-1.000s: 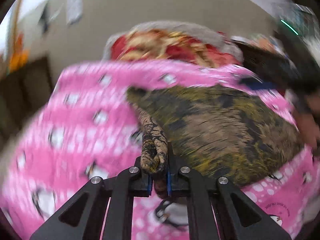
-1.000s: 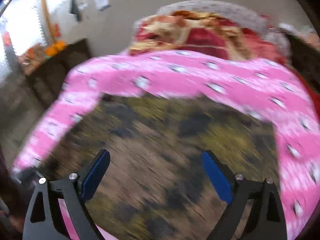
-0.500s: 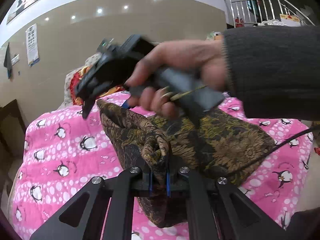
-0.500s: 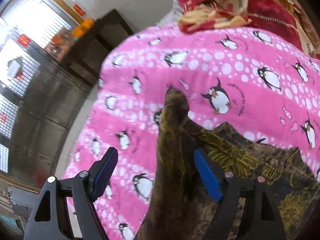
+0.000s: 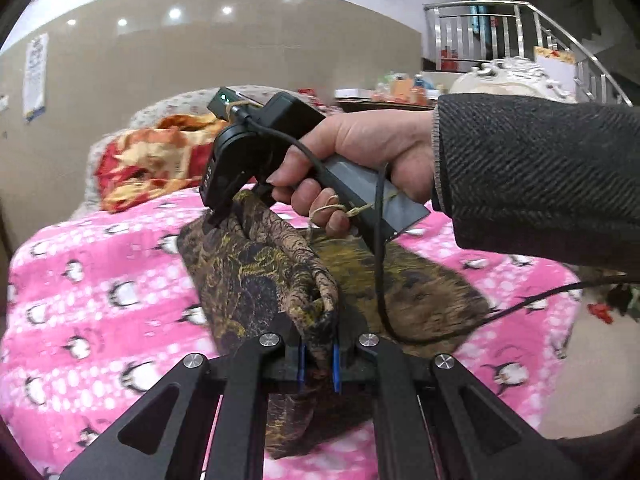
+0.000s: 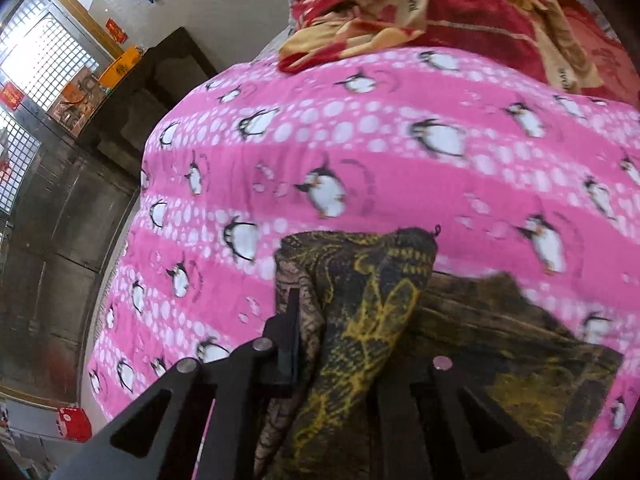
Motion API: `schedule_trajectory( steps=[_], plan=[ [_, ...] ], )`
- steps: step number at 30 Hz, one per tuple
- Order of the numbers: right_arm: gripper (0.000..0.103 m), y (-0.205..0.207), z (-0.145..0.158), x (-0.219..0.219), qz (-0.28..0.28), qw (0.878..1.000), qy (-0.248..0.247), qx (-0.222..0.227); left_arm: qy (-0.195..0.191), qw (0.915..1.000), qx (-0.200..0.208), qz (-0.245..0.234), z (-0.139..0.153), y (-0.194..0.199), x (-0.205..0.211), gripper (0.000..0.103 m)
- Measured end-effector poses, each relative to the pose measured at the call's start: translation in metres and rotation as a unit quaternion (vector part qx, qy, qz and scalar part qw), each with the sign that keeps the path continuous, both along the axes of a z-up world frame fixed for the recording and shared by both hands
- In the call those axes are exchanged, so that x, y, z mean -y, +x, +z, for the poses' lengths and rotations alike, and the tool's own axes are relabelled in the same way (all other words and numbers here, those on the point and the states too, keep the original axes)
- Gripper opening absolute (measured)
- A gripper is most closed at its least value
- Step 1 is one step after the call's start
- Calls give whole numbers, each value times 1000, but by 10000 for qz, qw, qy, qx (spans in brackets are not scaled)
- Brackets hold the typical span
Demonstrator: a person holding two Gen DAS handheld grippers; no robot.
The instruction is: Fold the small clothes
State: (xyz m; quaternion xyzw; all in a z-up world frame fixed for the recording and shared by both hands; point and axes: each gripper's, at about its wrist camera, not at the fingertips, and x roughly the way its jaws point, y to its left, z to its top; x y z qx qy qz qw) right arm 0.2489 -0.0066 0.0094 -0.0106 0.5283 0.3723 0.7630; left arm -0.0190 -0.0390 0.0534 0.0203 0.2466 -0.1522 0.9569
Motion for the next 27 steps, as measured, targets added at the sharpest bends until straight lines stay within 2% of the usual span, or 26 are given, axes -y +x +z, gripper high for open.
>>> schedule_trajectory(
  steps=[5,10,16,19,21,23,24,27],
  plan=[
    [11,9,3,57,5,9994,-314,126,32,9983,-135,-568,-1,14,43,0],
    [11,17,-12,110,-53,9951,-945,293,-98,9936,-446,-1035,-11,36,93,0],
    [11,27,-37,164,-140,9926,-1142,383,-400,9863,-991,-1258,-34,64,130,0],
    [11,32,-56,179,-229,9921,-1165,412,-404,9822,-1291,-1303,-52,77,147,0],
    [20,33,-70,184,-269,9912,-1202,474,-376,9797,-1444,-1341,-63,81,154,0],
    [53,30,-82,192,-387,9888,-1242,730,-410,9753,-1648,-1413,-73,83,158,0],
    [57,29,-83,197,-496,9882,-1201,814,-426,9750,-1654,-1422,-74,80,157,0],
    [57,21,-77,223,-873,9910,-781,649,-541,9699,-1797,-1550,-68,68,147,0]
  ],
)
